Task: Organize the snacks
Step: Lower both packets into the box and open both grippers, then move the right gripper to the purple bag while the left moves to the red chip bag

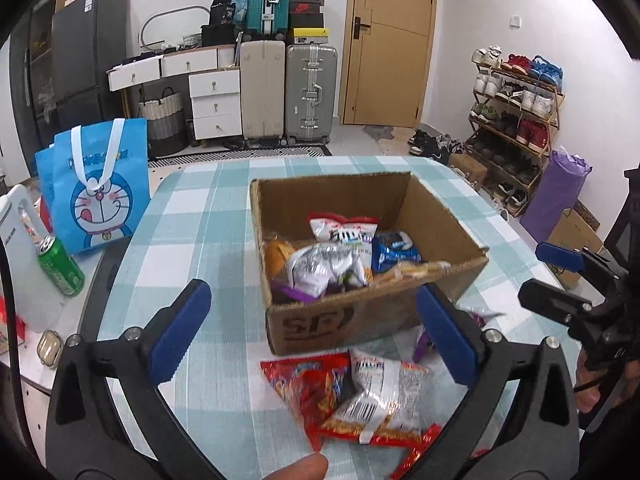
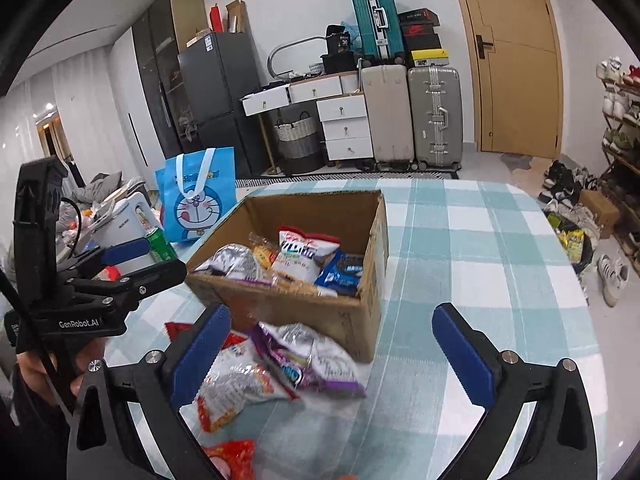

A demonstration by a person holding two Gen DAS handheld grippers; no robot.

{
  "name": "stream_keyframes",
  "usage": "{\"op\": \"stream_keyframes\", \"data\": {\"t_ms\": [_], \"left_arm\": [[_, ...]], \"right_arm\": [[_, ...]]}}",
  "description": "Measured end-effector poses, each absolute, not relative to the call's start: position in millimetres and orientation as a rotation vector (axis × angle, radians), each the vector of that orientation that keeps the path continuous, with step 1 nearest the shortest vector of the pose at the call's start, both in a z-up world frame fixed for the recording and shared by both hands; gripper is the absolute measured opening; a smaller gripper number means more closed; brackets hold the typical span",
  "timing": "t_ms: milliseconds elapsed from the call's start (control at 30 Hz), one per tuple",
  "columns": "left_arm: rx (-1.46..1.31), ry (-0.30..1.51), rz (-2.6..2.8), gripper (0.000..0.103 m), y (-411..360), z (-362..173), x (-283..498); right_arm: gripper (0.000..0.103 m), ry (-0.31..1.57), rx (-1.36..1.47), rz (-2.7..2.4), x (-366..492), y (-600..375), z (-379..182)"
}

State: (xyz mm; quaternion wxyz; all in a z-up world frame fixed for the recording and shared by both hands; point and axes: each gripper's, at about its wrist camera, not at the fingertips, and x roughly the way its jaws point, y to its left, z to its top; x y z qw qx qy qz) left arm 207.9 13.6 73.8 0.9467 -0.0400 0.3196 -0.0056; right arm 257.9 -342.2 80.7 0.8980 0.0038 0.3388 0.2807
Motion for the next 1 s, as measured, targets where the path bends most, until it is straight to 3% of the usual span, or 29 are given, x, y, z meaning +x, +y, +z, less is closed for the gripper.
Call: {"op": "stream_keyframes", "data": {"t_ms": [333, 1000], "left_arm": [[-0.104, 0.694, 0.011, 0.102, 32, 48, 159], [-0.116, 0.757, 0.012, 0.102, 33, 33, 144]], "right_arm": [[0.102, 0.743, 0.010, 0.574, 234, -357, 68], [0.103, 0.825, -0.029, 0.576, 219, -347, 48]]}}
